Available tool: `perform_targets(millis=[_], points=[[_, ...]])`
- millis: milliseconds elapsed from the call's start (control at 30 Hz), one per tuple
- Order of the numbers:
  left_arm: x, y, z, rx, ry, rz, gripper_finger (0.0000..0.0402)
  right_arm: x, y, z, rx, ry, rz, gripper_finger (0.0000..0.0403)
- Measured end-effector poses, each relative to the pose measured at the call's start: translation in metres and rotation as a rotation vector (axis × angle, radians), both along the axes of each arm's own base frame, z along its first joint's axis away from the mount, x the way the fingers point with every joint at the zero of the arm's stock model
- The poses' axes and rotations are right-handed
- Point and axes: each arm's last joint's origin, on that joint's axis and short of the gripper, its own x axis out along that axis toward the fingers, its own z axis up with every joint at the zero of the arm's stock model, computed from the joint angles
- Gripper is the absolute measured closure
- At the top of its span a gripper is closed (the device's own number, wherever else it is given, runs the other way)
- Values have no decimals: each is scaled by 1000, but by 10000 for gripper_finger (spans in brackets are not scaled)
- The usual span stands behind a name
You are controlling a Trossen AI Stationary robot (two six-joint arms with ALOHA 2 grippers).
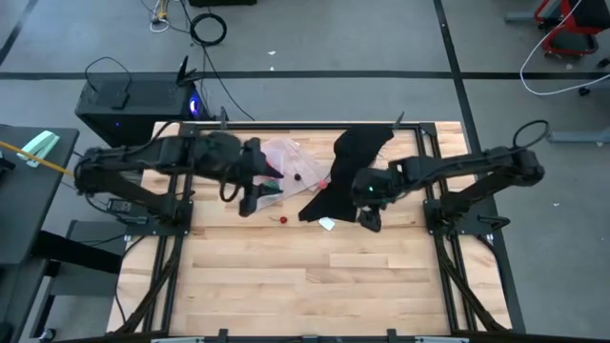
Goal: Pick and placing Produce into tupperware
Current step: Put the red cherry into the transparent bin
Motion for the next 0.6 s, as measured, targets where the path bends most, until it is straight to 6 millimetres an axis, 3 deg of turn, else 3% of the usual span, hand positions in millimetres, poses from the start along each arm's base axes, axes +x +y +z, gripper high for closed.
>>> perform_targets(millis=[67, 167, 400, 600], points=[[-4, -5, -9, -62, -125, 65, 225, -5, 8, -5, 6, -17, 19, 144], [-15, -14, -44, -104, -163, 147, 231, -12, 17, -8, 12, -39, 45, 144], [-33, -37, -122, -30, 28, 291, 233, -18, 27, -2, -9, -115, 80, 144], [-48, -49, -178, -98, 115, 386, 233, -16, 27, 1, -28, -136, 64, 144]])
